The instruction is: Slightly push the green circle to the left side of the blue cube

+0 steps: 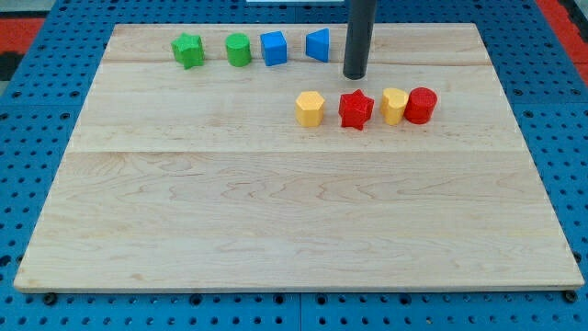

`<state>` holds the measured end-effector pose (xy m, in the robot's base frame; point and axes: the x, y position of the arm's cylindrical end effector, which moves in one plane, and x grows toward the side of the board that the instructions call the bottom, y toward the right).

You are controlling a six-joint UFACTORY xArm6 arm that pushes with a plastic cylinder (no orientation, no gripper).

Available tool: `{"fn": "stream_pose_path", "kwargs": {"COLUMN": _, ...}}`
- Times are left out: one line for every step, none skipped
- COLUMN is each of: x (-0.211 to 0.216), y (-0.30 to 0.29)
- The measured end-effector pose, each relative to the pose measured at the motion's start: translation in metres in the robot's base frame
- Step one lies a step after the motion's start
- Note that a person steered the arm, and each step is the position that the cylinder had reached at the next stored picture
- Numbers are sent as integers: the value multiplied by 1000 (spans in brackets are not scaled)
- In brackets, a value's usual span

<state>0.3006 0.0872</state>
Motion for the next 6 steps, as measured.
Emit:
{"fn": "stream_pose_path", "kwargs": {"x": -18, "y": 2}}
{"fn": "stream_pose_path", "kwargs": {"x": -49, "y": 2}}
{"fn": "stream_pose_path", "kwargs": {"x": -81, "y": -6}}
{"fn": "stream_pose_path", "kwargs": {"x": -98, "y": -54}}
{"fn": "stream_pose_path", "kwargs": {"x": -92, "y": -64}}
{"fn": "stream_pose_path", "kwargs": {"x": -90, "y": -73}}
